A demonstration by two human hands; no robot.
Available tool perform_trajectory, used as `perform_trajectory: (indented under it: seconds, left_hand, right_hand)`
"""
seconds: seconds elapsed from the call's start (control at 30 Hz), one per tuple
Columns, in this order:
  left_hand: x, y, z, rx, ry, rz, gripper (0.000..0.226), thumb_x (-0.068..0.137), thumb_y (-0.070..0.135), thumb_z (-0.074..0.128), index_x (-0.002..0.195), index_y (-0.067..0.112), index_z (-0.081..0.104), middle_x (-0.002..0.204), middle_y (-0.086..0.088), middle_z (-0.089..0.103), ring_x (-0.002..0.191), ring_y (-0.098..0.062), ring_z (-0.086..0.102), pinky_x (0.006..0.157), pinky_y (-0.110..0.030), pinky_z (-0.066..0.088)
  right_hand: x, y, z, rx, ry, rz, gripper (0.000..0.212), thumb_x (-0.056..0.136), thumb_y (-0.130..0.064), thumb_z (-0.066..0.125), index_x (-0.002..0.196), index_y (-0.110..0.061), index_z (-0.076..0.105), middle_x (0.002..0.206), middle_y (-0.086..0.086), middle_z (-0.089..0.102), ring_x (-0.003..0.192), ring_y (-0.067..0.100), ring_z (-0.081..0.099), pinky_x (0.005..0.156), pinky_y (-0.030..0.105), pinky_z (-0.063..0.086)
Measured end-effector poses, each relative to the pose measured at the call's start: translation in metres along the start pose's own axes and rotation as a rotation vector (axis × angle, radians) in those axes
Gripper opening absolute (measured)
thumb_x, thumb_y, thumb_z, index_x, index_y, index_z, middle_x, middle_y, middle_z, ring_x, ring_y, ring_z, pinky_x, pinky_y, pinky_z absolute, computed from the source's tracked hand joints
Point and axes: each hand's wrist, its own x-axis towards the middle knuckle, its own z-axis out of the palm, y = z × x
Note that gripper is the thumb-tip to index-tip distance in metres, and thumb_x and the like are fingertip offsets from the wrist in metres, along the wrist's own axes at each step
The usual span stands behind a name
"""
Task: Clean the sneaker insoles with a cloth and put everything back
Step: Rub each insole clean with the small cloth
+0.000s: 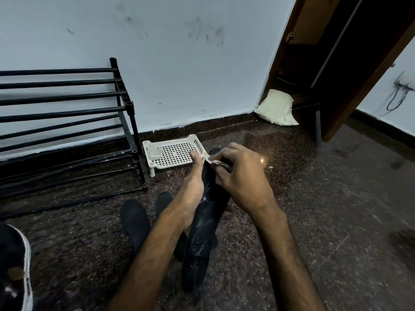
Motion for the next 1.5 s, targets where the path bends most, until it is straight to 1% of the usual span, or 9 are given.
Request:
perform_trajectory:
  seconds: [0.13,0.27,0.37,0.53,0.73,0.87,1.0,1.27,1.5]
  left_hand:
    - [-0.001,0.001,-0.001,0.005,0.001,-0.008,0.082,0.085,0.077,0.022,0.1,0.015,0.074,0.077,-0.011,0.071,0.063,-0.024,0.068,0.053,-0.035,0.056]
    - [-0.001,-0.001,0.002,-0.018,0.008,-0.016,0.08,0.083,0.078,0.03,0.105,0.016,0.075,0.097,-0.018,0.071,0.082,-0.032,0.069,0.081,-0.049,0.054]
    - [-0.003,0.003,-0.003,-0.103,0.025,-0.017,0.074,0.086,0.074,0.034,0.101,0.016,0.078,0.097,-0.017,0.072,0.084,-0.03,0.071,0.082,-0.045,0.054]
    - [-0.001,0.004,-0.008,-0.008,0.056,0.004,0.077,0.086,0.071,0.045,0.118,0.004,0.067,0.098,-0.022,0.07,0.075,-0.033,0.068,0.059,-0.046,0.059]
    - [-0.001,0.005,-0.006,-0.128,0.04,0.017,0.063,0.087,0.065,0.05,0.112,0.011,0.071,0.095,-0.016,0.07,0.09,-0.032,0.067,0.086,-0.046,0.052]
    - [-0.002,0.007,-0.01,-0.097,0.078,-0.034,0.076,0.085,0.068,0.047,0.122,0.003,0.064,0.086,-0.017,0.071,0.067,-0.03,0.069,0.055,-0.043,0.058]
    - [-0.003,0.006,-0.005,-0.126,0.024,-0.056,0.079,0.09,0.068,0.041,0.124,0.0,0.062,0.087,-0.018,0.07,0.066,-0.031,0.069,0.052,-0.046,0.059]
    - [-0.001,0.01,-0.012,-0.248,-0.115,-0.065,0.077,0.093,0.07,0.024,0.13,0.013,0.059,0.126,-0.012,0.067,0.107,-0.038,0.067,0.054,-0.045,0.059]
    - [0.004,-0.001,-0.008,-0.132,-0.059,-0.062,0.08,0.084,0.069,0.042,0.132,0.008,0.059,0.124,-0.022,0.066,0.108,-0.039,0.067,0.067,-0.051,0.059]
  right_hand:
    - [0.0,0.02,-0.006,-0.134,0.1,0.133,0.016,0.09,-0.011,0.065,0.104,-0.011,0.072,0.095,-0.006,0.059,0.079,0.004,0.052,0.077,0.008,0.039]
    - [0.0,0.007,0.006,-0.105,0.174,0.047,0.019,0.091,-0.011,0.066,0.109,-0.011,0.071,0.099,-0.007,0.058,0.083,0.001,0.051,0.08,0.0,0.041]
    - [-0.001,0.003,0.009,-0.028,0.023,-0.069,0.023,0.088,-0.008,0.069,0.11,-0.012,0.072,0.105,-0.006,0.06,0.09,0.002,0.056,0.095,0.015,0.049]
    - [0.0,0.022,-0.007,-0.221,0.056,0.111,0.016,0.092,-0.01,0.062,0.106,-0.01,0.07,0.092,-0.009,0.05,0.076,0.004,0.045,0.065,0.004,0.032]
    - [-0.002,0.001,0.017,-0.064,0.061,-0.109,0.021,0.089,-0.002,0.065,0.108,-0.006,0.071,0.1,-0.003,0.059,0.085,0.007,0.056,0.089,0.02,0.051]
    - [0.001,0.021,0.005,-0.14,0.004,0.034,0.018,0.089,-0.007,0.066,0.104,-0.013,0.073,0.103,-0.002,0.064,0.093,0.013,0.061,0.091,0.025,0.051]
    - [0.002,0.026,0.005,-0.117,0.155,0.092,0.013,0.089,-0.011,0.068,0.101,-0.013,0.072,0.096,-0.004,0.066,0.082,0.008,0.062,0.082,0.023,0.055]
    - [-0.004,0.065,-0.028,0.206,0.427,0.352,0.026,0.076,-0.037,0.081,0.074,-0.015,0.067,0.067,-0.004,0.068,0.048,-0.003,0.055,0.042,0.008,0.039]
    - [-0.002,0.049,-0.015,0.23,0.361,0.283,0.017,0.081,-0.031,0.079,0.085,-0.016,0.07,0.077,-0.006,0.071,0.064,0.003,0.066,0.055,0.019,0.056]
